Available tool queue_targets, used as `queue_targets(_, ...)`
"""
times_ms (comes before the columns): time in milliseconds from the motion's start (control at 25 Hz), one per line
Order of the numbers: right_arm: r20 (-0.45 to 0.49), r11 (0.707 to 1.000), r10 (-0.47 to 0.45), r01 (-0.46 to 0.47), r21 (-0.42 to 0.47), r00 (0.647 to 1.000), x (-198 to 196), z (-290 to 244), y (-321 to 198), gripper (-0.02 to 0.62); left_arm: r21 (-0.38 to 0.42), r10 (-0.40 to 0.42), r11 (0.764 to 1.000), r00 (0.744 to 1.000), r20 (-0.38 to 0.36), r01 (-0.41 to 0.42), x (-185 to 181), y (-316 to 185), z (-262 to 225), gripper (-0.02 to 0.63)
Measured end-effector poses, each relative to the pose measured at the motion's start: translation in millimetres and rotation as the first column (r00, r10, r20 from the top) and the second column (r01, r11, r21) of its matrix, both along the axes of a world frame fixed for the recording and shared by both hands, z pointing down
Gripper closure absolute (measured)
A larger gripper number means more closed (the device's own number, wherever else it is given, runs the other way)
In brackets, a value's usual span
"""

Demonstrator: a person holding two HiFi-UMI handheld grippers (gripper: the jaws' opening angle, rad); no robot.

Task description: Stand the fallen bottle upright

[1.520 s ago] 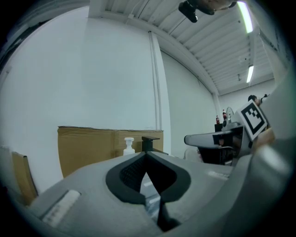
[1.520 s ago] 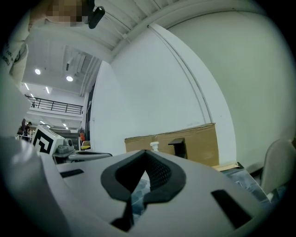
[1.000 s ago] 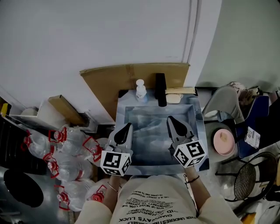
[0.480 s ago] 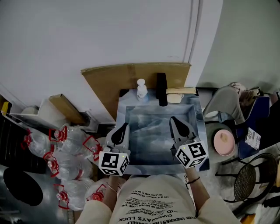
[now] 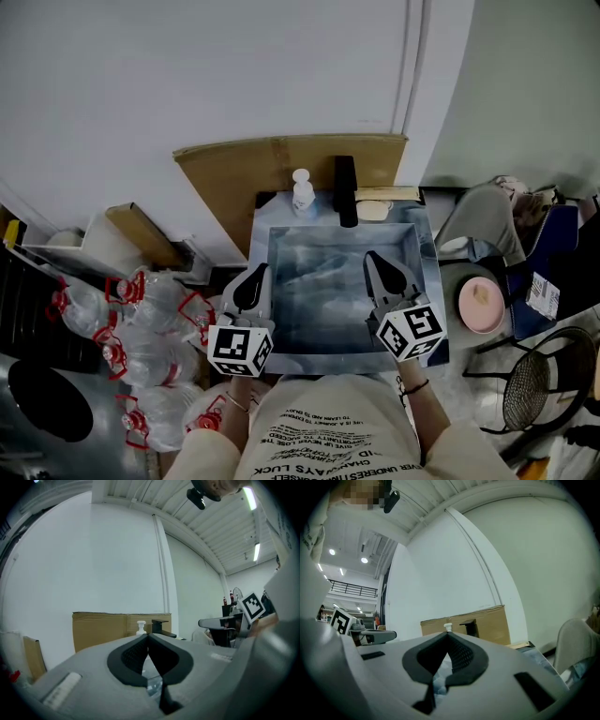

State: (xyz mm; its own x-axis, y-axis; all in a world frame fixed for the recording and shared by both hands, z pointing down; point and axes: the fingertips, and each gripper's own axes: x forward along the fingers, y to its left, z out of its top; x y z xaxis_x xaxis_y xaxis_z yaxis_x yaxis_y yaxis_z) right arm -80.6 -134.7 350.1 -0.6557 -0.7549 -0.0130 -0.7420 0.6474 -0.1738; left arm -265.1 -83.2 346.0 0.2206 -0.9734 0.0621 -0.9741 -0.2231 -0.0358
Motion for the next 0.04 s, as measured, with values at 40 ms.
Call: queue_targets(40,0.001,1.000,0.000,0.000,0.000,1.000,0.1,0.0,-0.2,0.592,0.000,-0.002,1.000,1.000,-0.001,0.002,-0.6,0.0,0.1,0.581)
